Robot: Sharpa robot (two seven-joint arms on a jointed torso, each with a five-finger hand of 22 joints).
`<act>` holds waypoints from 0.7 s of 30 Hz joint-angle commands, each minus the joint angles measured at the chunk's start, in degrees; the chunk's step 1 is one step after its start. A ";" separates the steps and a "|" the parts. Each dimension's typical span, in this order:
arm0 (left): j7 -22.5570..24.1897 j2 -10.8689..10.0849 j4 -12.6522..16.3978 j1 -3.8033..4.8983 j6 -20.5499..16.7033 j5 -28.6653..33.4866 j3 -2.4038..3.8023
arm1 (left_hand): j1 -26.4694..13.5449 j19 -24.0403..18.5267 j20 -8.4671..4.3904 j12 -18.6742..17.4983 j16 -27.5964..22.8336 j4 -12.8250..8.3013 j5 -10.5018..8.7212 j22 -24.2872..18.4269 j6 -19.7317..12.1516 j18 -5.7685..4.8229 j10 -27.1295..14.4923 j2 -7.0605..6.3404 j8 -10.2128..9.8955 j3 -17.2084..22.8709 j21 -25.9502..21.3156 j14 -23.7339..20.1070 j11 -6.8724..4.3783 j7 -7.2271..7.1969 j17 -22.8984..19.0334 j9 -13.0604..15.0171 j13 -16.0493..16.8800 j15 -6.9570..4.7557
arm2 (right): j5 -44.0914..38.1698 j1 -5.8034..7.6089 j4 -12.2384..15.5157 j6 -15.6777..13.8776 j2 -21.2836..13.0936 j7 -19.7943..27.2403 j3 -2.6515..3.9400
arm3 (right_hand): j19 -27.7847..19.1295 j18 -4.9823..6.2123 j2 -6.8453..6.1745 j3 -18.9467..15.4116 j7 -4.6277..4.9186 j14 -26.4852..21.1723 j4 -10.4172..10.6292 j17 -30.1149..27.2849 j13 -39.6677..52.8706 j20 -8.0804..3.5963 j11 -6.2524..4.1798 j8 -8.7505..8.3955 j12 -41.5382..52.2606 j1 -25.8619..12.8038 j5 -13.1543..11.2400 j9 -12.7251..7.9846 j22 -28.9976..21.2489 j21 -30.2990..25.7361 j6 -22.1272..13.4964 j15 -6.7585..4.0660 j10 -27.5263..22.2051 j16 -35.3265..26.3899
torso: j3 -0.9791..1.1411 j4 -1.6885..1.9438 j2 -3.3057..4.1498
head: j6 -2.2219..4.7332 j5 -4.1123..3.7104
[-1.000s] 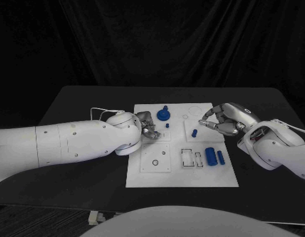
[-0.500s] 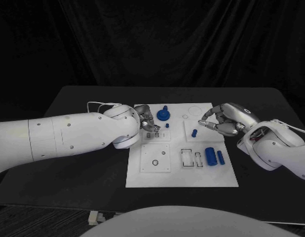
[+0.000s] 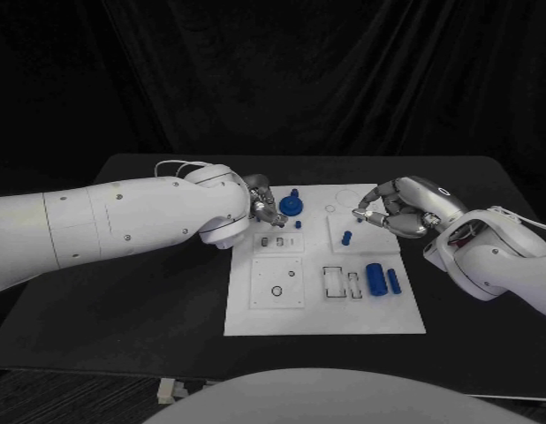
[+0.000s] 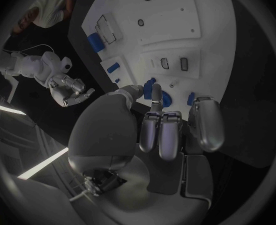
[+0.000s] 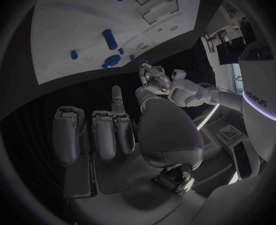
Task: Assemble the parts on the task board
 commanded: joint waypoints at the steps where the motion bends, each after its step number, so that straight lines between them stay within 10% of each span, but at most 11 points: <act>1: 0.14 0.89 -1.36 0.75 9.68 3.94 0.08 | 0.59 1.31 -0.12 -0.20 0.15 -7.63 -1.22 10.14 -0.42 0.23 4.07 1.32 -0.18 7.87 -0.16 5.35 0.19 -0.03 13.05 7.40 11.40 0.19 | -0.44 0.72 0.62 -0.39 -0.14 -1.32 0.04 | 2.97 0.63 0.13 0.29 -0.17 4.89 -0.14 10.45 15.09 0.14 0.36 0.29 0.15 0.28 0.19 0.08 13.02 -0.39 -0.29 0.42 5.97 -0.30 | 0.00 -0.03 0.03 | -0.01 -0.11; 12: -1.07 5.32 -9.39 2.93 19.53 4.72 0.09 | 0.70 1.31 -0.08 0.20 0.74 -7.69 -1.76 10.18 -0.52 0.21 4.24 1.53 -0.25 7.94 -0.02 5.51 0.22 0.01 13.60 7.42 11.72 0.22 | -0.29 1.57 0.11 0.78 1.26 -1.55 0.04 | 2.93 0.65 0.15 0.33 -0.17 4.86 -0.14 10.35 15.09 0.14 0.36 0.34 0.15 0.42 0.21 0.08 12.99 -0.47 -0.26 0.42 5.97 -0.35 | -0.01 0.05 0.01 | -0.01 0.08; 21: -2.01 5.36 -8.20 3.11 14.65 -0.39 0.07 | 0.92 1.32 -0.05 0.00 0.58 -7.91 -2.05 10.21 -0.71 0.18 4.14 1.62 -0.38 8.04 0.14 5.46 0.25 0.08 13.46 7.41 11.57 0.25 | -0.26 1.34 -0.33 0.88 1.79 -1.42 0.03 | 2.94 0.65 0.17 0.36 -0.17 4.85 -0.15 10.30 15.09 0.14 0.36 0.35 0.15 0.48 0.22 0.08 13.00 -0.45 -0.27 0.42 5.97 -0.38 | 0.00 0.04 0.07 | -0.01 0.22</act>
